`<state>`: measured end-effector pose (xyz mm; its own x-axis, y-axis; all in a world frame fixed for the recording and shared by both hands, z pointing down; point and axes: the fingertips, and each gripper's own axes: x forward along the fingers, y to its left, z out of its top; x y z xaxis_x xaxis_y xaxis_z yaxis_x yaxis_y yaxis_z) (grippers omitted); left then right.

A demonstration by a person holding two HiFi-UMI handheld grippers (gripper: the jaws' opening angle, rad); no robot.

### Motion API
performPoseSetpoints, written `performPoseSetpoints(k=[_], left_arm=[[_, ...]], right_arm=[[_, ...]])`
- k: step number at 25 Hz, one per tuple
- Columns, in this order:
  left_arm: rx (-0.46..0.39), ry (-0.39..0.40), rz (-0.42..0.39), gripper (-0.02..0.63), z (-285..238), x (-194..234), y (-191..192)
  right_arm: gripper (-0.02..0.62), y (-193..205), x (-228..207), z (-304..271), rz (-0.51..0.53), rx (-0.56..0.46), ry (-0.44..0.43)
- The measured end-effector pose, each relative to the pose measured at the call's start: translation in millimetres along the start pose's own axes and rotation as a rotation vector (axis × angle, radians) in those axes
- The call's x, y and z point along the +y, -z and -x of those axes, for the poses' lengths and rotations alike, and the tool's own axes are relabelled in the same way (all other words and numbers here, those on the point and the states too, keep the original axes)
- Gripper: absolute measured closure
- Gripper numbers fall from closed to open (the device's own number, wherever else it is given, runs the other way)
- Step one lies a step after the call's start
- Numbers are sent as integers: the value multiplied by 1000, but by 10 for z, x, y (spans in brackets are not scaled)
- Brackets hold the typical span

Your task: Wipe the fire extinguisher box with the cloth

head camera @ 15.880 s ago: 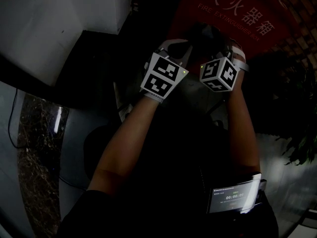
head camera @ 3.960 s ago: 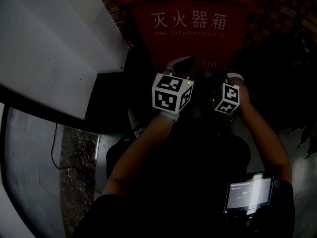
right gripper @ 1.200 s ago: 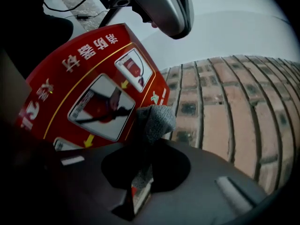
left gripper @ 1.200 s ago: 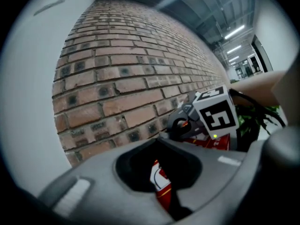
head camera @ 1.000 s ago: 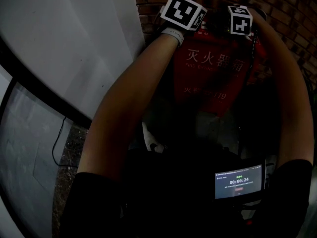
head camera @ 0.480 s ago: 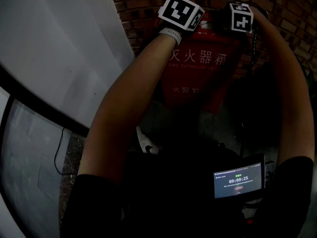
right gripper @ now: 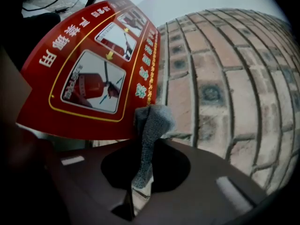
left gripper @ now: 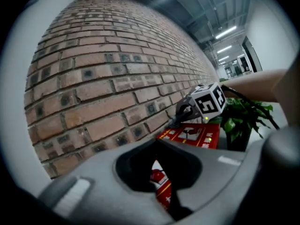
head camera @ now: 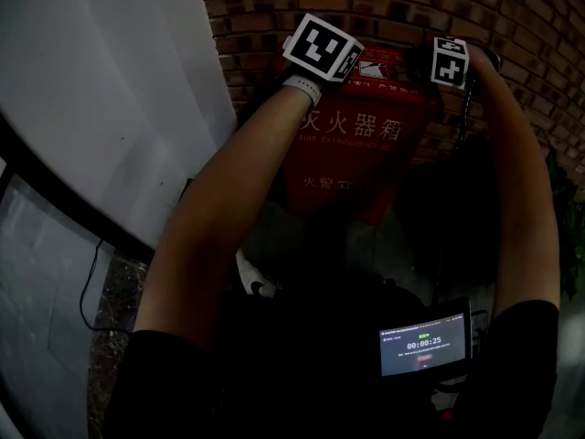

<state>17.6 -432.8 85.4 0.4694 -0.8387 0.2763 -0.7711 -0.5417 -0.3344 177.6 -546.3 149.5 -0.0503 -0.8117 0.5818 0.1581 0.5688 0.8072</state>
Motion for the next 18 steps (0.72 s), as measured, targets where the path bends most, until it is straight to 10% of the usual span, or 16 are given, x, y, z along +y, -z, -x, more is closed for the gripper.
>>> performPoseSetpoints(k=[10,18], left_arm=[[3,-106,16,604,565,717,299],[17,-153,70,604,933,1143,758]], right_arm=[[571,-1573,-442,525,46,-251,107],[571,-2647,-260,428,370,-244,140]])
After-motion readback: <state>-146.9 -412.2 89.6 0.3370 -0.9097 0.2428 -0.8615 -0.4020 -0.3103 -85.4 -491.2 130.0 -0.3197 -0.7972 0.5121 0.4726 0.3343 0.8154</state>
